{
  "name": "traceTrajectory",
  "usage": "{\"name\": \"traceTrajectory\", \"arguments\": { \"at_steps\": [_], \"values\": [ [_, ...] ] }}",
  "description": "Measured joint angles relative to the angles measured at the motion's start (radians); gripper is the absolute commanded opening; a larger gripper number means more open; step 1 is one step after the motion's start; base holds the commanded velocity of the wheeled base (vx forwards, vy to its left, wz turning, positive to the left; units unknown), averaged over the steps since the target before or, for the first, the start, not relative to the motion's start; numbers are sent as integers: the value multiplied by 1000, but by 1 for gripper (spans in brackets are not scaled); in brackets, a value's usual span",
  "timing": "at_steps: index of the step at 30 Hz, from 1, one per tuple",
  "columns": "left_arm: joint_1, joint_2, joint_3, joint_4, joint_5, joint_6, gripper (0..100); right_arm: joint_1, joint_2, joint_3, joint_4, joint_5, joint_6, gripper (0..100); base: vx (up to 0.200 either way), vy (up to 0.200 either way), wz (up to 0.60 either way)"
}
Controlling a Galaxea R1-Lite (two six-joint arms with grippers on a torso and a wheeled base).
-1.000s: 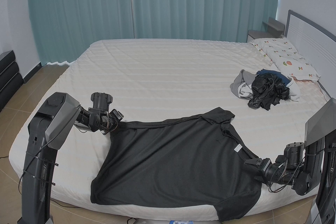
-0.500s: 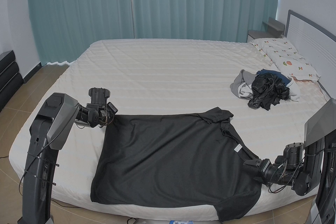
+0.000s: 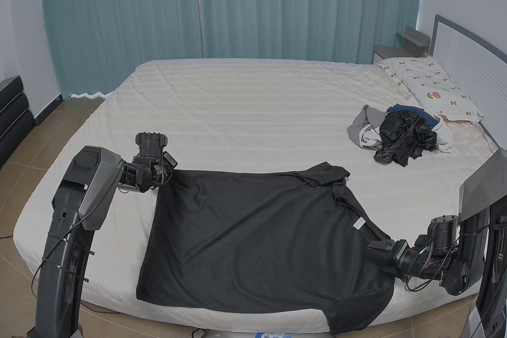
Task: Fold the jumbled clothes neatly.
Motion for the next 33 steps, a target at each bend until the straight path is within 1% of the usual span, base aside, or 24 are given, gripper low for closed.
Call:
{"name": "traceTrajectory", "arguments": {
  "at_steps": [4, 5, 11, 17, 22, 24, 28, 33],
  "values": [
    [2, 3, -1, -22, 0, 4, 0, 0, 0, 0, 0, 0, 0, 100, 0, 0, 0],
    [2, 3, 0, -31, 0, 5, 100, 0, 0, 0, 0, 0, 0, 100, 0, 0, 0],
    [5, 3, 1, -39, 4, -2, 100, 3, 0, 2, 0, -1, 0, 100, 0, 0, 0],
    [14, -15, 11, -40, 25, -61, 100, 5, 0, 3, 0, -1, 0, 100, 0, 0, 0],
    [27, -41, 49, -40, 13, -66, 100, 5, 0, 4, 0, -1, 0, 100, 0, 0, 0],
    [32, -56, 84, -41, -8, -66, 100, 5, 0, 4, 0, -1, 0, 100, 0, 0, 0],
    [39, -104, 214, -59, -76, -67, 100, 1, -3, 0, 0, -2, 0, 100, 0, 0, 0],
    [44, -177, 413, -151, -133, -64, 100, -8, -33, -11, 0, -6, -9, 100, 0, 0, 0]
  ]
}}
